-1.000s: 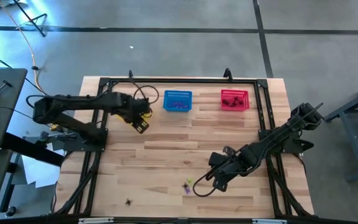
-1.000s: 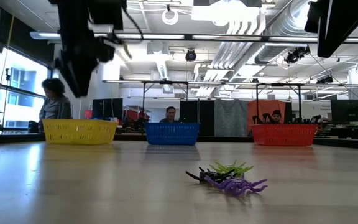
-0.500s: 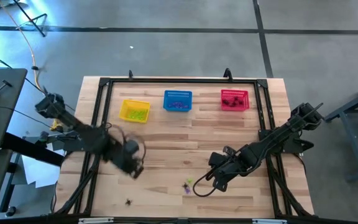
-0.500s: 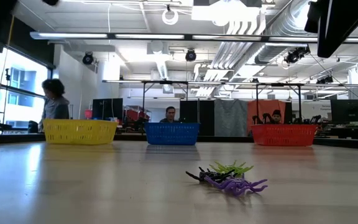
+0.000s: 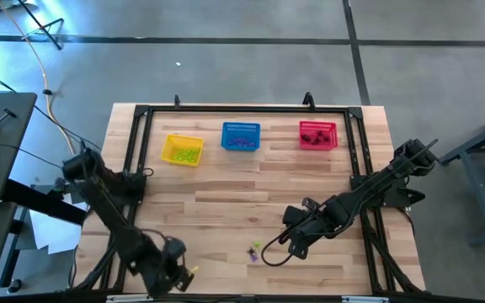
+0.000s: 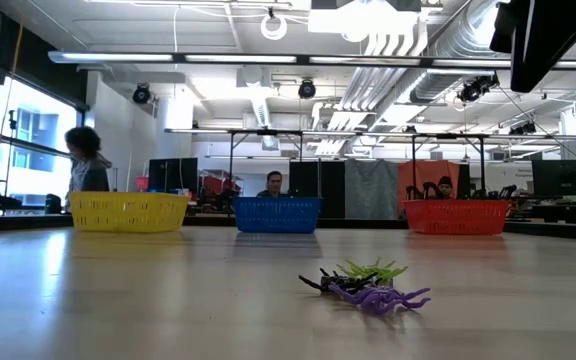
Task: Sort Halloween decoration
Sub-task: Put the black spider toy into the red bin
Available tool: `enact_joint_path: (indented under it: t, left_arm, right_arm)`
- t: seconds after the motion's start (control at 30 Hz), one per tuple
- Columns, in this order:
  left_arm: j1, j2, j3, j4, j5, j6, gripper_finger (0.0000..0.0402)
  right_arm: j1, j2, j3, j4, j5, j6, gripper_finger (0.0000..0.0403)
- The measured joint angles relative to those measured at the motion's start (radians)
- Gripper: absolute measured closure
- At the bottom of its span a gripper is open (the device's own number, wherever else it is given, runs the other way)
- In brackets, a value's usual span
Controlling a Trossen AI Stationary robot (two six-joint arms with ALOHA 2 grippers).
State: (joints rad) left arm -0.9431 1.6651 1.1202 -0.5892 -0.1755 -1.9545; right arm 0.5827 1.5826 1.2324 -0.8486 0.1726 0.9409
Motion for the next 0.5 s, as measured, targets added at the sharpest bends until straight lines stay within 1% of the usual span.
enact_joint_path:
  t: [0.1, 0.23, 0.5]
  left_arm:
    - [-0.033, 0.046, 0.000, 0.044, 0.016, -0.055, 0.0266]
    - [-0.067, 0.077, 0.000, 0.073, 0.016, -0.109, 0.0266]
    - [-0.103, 0.078, 0.000, 0.023, 0.017, -0.179, 0.0266]
  right_arm:
    - [0.000, 0.000, 0.000, 0.000, 0.000, 0.000, 0.0269]
    - [0.000, 0.000, 0.000, 0.000, 0.000, 0.000, 0.0269]
    - [0.000, 0.000, 0.000, 0.000, 0.000, 0.000, 0.0269]
